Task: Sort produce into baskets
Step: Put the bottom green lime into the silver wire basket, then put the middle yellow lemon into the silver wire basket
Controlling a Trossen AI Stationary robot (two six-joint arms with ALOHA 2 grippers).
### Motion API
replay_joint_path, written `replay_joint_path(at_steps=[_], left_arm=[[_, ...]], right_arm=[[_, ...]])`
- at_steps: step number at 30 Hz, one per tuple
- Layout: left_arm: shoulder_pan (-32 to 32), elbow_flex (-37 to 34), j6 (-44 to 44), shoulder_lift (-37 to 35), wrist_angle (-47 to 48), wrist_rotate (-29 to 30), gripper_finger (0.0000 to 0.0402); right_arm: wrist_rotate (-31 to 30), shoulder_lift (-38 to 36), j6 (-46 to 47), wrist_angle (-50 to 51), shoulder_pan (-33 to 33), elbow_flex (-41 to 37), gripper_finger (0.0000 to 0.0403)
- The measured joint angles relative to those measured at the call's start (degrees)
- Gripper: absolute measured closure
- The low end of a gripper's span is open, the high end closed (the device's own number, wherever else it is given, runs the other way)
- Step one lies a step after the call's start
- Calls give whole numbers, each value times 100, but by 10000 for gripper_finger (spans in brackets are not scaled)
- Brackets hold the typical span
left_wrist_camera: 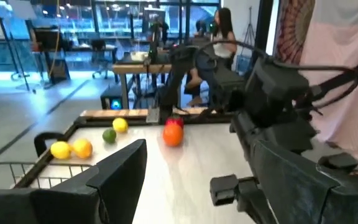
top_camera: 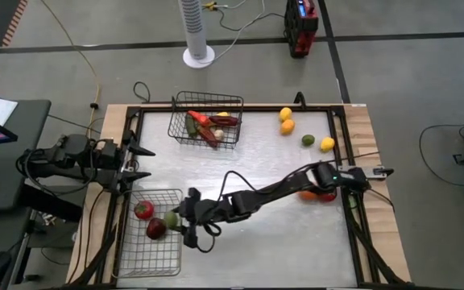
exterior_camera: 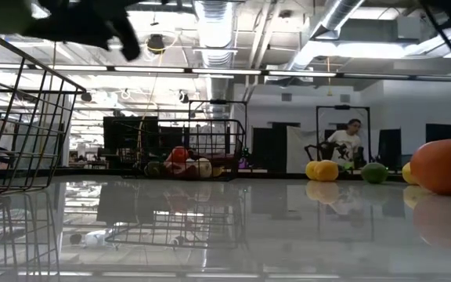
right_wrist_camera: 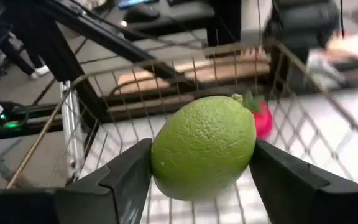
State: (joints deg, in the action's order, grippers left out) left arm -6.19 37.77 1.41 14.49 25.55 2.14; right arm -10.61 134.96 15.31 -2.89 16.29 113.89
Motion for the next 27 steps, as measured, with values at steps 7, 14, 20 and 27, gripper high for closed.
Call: replay_joint_path(at_steps=[7, 14, 20, 27], left_arm=[[2, -3, 70, -27, 77, -22, 123], [0, -3, 72, -27, 101, -36, 123], [2, -3, 59, -27, 97, -31, 123], [1, -3, 55, -29, 166, -34, 123]], right_arm=[[458, 428, -262, 123, -203, 596, 122], [476, 428, 82, 713, -332, 603, 92], [469, 424, 114, 790, -330, 605, 47], [214, 103, 136, 1446, -332, 605, 40]])
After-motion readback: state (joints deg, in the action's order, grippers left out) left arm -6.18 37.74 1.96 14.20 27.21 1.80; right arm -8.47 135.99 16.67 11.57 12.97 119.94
